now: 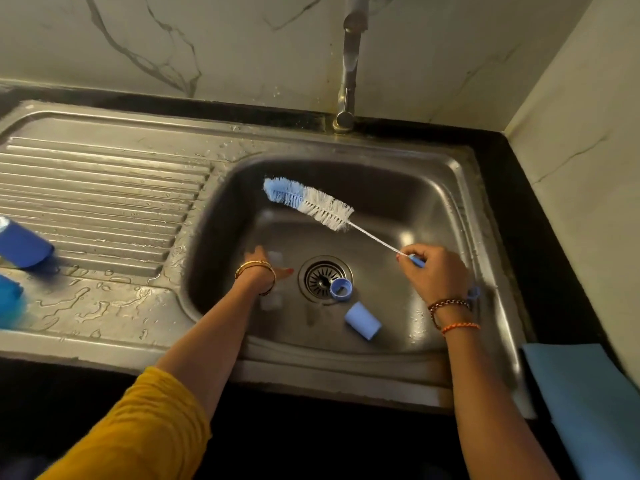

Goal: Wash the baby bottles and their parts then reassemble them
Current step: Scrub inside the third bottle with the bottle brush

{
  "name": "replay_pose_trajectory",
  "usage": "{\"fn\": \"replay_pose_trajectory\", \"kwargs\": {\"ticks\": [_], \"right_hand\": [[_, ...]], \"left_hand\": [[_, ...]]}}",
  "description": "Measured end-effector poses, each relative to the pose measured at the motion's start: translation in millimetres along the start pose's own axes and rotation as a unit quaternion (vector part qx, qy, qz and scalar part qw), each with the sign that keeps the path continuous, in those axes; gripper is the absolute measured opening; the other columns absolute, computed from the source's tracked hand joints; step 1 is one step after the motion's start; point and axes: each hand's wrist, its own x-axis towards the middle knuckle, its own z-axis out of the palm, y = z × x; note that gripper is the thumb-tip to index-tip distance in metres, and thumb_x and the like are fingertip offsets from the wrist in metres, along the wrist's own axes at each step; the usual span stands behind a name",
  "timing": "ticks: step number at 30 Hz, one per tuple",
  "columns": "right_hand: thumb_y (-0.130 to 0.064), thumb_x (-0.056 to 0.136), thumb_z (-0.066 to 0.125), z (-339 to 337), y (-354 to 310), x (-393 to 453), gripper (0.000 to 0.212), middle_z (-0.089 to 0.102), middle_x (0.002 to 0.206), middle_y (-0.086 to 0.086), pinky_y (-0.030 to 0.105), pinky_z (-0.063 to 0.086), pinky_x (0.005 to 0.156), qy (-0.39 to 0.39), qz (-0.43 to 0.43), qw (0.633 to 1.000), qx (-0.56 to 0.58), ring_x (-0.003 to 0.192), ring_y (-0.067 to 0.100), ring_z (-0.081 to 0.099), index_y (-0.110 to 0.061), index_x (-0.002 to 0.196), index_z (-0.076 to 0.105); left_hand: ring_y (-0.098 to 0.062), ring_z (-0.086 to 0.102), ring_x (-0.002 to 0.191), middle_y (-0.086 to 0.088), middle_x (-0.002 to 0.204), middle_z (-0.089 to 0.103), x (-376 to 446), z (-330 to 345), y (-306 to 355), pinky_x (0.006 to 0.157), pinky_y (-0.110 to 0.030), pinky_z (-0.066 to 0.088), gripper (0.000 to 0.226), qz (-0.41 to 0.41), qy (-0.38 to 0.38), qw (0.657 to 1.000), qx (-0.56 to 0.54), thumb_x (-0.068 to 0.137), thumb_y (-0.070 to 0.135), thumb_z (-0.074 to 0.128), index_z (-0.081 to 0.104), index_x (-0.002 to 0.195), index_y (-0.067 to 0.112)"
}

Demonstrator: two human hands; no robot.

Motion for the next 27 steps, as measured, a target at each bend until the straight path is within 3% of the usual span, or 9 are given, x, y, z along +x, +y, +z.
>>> {"fn": "replay_pose_trajectory", "kwargs": {"ticks": [4, 6, 11, 14, 17, 20, 24, 27], "right_hand": [[-0.021, 0.083, 0.064, 1, -1, 3, 0.011, 0.071, 0.080, 0.011, 0.031, 0.046, 0.065, 0.026, -0.013, 0.999, 0.016, 0.079, 0.032, 0.064, -0.014, 0.086, 0.073], [-0.020, 0.083, 0.064, 0, -1, 3, 0.011, 0.071, 0.078, 0.011, 0.029, 0.044, 0.064, 0.031, -0.008, 0.999, 0.024, 0.077, 0.032, 0.064, -0.013, 0.086, 0.073], [-0.022, 0.086, 0.063, -2, 0, 3, 0.015, 0.071, 0.082, 0.012, 0.032, 0.046, 0.065, 0.025, -0.006, 1.000, 0.009, 0.081, 0.033, 0.064, -0.013, 0.092, 0.072], [-0.023, 0.087, 0.061, -2, 2, 4, 0.016, 0.071, 0.085, 0.012, 0.028, 0.042, 0.063, 0.017, 0.000, 1.000, 0.005, 0.082, 0.032, 0.063, -0.013, 0.094, 0.071], [-0.023, 0.087, 0.061, -3, 2, 4, 0.016, 0.071, 0.083, 0.011, 0.028, 0.043, 0.062, 0.013, 0.000, 1.000, 0.004, 0.080, 0.031, 0.063, -0.012, 0.093, 0.071], [-0.023, 0.087, 0.061, -3, 1, 3, 0.015, 0.071, 0.084, 0.011, 0.027, 0.041, 0.062, 0.009, 0.001, 1.000, -0.001, 0.080, 0.031, 0.063, -0.013, 0.092, 0.071], [-0.023, 0.086, 0.062, -2, 1, 1, 0.014, 0.071, 0.085, 0.011, 0.029, 0.041, 0.062, -0.005, 0.014, 1.000, 0.002, 0.084, 0.032, 0.063, -0.014, 0.090, 0.071], [-0.024, 0.086, 0.061, 3, 2, 0, 0.012, 0.071, 0.084, 0.009, 0.028, 0.043, 0.063, -0.014, 0.027, 0.999, 0.029, 0.084, 0.030, 0.064, -0.016, 0.088, 0.070]], "left_hand": [[-0.034, 0.020, 0.140, -0.016, 0.155, 0.007, 6, 5, -6, 0.111, -0.041, 0.026, 0.094, -0.032, 0.000, 0.998, 0.052, 0.082, 0.047, 0.063, 0.008, 0.148, 0.010], [-0.036, 0.019, 0.140, -0.016, 0.155, 0.005, 9, 6, -4, 0.112, -0.041, 0.025, 0.088, -0.015, 0.023, 0.999, 0.041, 0.085, 0.043, 0.062, 0.010, 0.148, 0.008], [-0.035, 0.033, 0.125, -0.015, 0.142, 0.024, 6, 3, 7, 0.101, -0.041, 0.035, 0.063, 0.142, 0.139, 0.978, 0.066, 0.086, 0.028, 0.064, 0.033, 0.137, 0.009], [-0.031, 0.032, 0.124, -0.010, 0.138, 0.030, 0, 13, 14, 0.101, -0.039, 0.037, 0.058, 0.215, 0.105, 0.959, 0.153, 0.084, 0.024, 0.066, 0.039, 0.134, 0.014], [-0.028, 0.029, 0.126, -0.006, 0.139, 0.030, -3, 23, 18, 0.103, -0.037, 0.038, 0.056, 0.261, 0.019, 0.933, 0.245, 0.082, 0.011, 0.065, 0.044, 0.133, 0.021], [-0.027, 0.025, 0.128, -0.001, 0.144, 0.025, -3, 22, 11, 0.106, -0.035, 0.035, 0.054, 0.268, -0.032, 0.911, 0.312, 0.082, 0.002, 0.061, 0.050, 0.129, 0.025], [-0.029, 0.026, 0.128, 0.000, 0.149, 0.017, 7, 17, 0, 0.101, -0.036, 0.040, 0.063, 0.292, -0.038, 0.878, 0.377, 0.084, -0.002, 0.057, 0.039, 0.135, 0.029], [-0.027, 0.027, 0.129, 0.003, 0.148, 0.020, 8, 15, 3, 0.098, -0.035, 0.040, 0.065, 0.290, -0.010, 0.846, 0.447, 0.084, 0.017, 0.064, 0.031, 0.138, 0.033]]}}
